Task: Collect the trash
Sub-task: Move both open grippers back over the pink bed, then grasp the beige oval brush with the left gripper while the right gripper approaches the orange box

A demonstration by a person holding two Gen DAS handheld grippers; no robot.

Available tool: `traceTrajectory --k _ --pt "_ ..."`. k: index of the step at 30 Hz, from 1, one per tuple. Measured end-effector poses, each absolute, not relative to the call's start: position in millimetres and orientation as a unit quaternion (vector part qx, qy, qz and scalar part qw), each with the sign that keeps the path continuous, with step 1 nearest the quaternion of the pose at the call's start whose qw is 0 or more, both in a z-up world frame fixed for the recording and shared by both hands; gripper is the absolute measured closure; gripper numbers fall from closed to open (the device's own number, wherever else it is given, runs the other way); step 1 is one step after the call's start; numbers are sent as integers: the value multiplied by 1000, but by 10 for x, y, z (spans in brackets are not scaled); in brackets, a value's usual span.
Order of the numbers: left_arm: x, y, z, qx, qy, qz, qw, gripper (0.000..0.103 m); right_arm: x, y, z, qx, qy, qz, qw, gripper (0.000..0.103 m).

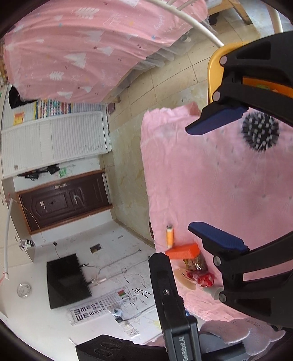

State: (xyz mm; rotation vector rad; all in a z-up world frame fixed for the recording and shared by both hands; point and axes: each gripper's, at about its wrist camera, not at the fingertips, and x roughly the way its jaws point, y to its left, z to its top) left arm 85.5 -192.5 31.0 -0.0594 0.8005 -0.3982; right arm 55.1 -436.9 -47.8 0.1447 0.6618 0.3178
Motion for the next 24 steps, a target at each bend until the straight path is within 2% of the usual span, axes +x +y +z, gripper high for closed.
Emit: traceTrajectory --k 12,24 --pt "1032 -1051 195 -21 402 -92 911 29 856 -3455 -456 26 343 231 910 33" --pt "1232 -702 -147 -5 453 -55 890 29 1130 -2966 -541 -4 369 262 892 33"
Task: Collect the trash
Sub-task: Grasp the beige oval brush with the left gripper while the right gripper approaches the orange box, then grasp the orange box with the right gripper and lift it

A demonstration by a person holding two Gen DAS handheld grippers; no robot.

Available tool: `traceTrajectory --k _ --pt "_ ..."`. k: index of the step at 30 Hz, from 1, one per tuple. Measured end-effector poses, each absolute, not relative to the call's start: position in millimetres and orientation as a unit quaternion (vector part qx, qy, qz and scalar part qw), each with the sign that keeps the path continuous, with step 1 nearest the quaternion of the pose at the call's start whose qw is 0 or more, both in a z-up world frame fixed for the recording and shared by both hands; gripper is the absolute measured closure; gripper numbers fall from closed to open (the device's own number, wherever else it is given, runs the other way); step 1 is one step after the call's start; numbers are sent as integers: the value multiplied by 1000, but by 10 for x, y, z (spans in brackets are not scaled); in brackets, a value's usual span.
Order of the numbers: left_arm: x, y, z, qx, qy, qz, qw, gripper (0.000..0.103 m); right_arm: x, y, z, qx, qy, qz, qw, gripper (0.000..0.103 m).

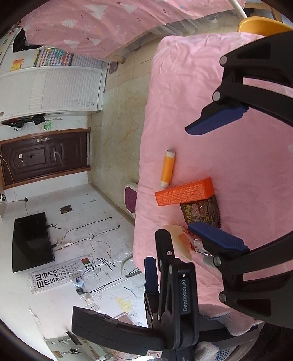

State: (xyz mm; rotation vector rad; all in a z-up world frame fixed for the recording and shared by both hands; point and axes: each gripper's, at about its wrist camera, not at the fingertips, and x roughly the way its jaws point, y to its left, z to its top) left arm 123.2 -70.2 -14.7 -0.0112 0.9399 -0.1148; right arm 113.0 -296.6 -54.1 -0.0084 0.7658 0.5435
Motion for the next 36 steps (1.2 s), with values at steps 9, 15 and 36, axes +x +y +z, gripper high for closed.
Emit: traceTrajectory --k 9,15,36 --pt "1367 -620 -424 4 483 -22 875 30 1262 -2802 -670 -13 389 265 882 33" --pt "1434 -478 -529 -9 495 -4 869 30 1335 -2704 -724 -20 397 267 878 33" --pt "1327 -187 -618 -32 486 -5 874 59 1588 -2466 -870 -32 419 281 863 33"
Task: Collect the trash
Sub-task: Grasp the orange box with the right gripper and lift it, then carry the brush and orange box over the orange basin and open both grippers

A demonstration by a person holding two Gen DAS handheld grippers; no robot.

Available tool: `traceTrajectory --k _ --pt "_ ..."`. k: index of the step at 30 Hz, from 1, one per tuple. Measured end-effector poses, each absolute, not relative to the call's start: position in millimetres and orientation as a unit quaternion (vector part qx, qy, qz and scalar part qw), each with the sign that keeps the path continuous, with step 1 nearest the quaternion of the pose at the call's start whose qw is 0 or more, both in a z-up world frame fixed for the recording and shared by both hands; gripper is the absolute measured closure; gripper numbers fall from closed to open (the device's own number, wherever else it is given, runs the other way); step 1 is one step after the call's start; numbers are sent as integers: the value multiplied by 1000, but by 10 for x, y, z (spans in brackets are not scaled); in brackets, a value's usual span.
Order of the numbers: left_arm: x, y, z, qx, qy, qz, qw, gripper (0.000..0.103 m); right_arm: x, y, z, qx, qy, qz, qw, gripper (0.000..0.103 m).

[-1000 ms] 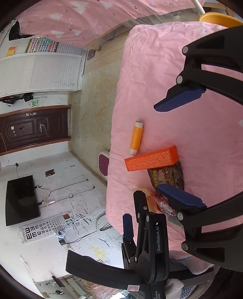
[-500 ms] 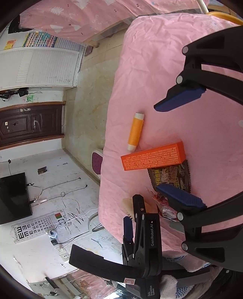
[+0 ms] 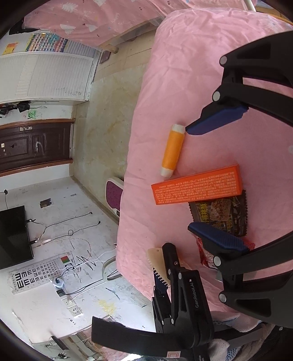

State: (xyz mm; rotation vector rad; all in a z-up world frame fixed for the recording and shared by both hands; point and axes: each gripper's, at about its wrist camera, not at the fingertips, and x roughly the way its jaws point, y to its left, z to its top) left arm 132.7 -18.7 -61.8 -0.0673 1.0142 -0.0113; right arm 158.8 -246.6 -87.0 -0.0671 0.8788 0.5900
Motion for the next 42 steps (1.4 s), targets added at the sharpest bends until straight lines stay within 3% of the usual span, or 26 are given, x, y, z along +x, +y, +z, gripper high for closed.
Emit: traceTrajectory --k 3,11,23,42 --pt "1304 -129 -584 -37 480 -2 877 59 1611 -2427 -874 -34 419 281 863 40" --pt "1325 -35 -537 -47 476 -2 878 59 1659 -2334 -973 -47 435 283 853 87" --pt "1180 -32 -305 -51 448 -8 893 59 1427 -2453 -696 -49 385 278 879 89" --pt "930 -853 191 -20 410 -58 910 59 933 -3573 -336 5 324 227 919 89"
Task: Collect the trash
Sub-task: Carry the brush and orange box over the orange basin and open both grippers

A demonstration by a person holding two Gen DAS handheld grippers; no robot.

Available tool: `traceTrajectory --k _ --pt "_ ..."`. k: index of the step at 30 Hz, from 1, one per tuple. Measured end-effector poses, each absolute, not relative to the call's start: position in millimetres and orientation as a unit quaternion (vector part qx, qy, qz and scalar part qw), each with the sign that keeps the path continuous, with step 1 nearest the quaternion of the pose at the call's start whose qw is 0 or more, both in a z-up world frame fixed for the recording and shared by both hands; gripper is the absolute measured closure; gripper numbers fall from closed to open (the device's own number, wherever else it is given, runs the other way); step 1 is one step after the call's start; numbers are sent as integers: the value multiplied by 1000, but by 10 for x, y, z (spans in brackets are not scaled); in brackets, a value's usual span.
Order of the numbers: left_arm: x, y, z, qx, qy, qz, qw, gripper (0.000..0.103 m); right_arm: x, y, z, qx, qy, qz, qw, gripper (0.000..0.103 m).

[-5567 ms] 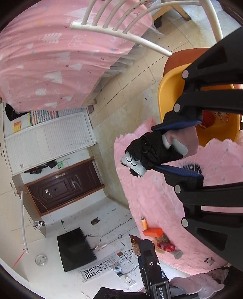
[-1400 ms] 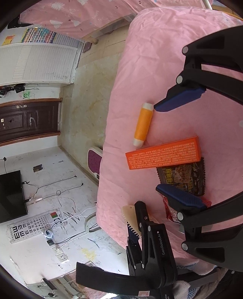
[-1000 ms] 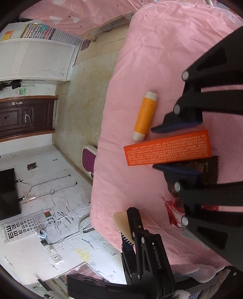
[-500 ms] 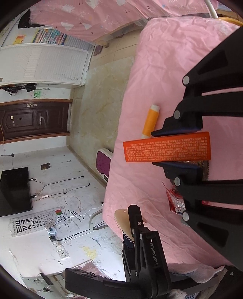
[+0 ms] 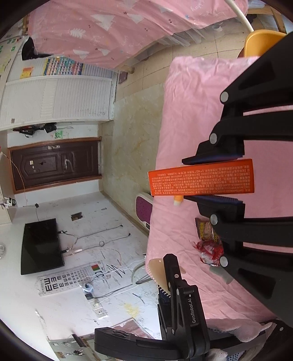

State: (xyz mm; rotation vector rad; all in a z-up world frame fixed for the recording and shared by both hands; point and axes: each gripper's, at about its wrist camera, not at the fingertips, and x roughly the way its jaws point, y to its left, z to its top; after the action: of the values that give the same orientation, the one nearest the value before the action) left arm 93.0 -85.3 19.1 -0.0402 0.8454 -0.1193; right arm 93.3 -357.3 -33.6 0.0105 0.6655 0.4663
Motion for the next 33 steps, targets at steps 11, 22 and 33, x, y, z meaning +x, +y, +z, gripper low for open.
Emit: traceTrajectory --k 11,22,33 --pt "930 -1768 238 9 413 -125 902 59 701 -4579 -426 56 313 167 933 89" --pt "909 -2595 155 13 420 -223 880 59 473 -5519 -656 106 309 105 939 88" --pt "857 -3433 -3 37 435 -267 859 58 432 -6130 -1155 144 344 62 926 88"
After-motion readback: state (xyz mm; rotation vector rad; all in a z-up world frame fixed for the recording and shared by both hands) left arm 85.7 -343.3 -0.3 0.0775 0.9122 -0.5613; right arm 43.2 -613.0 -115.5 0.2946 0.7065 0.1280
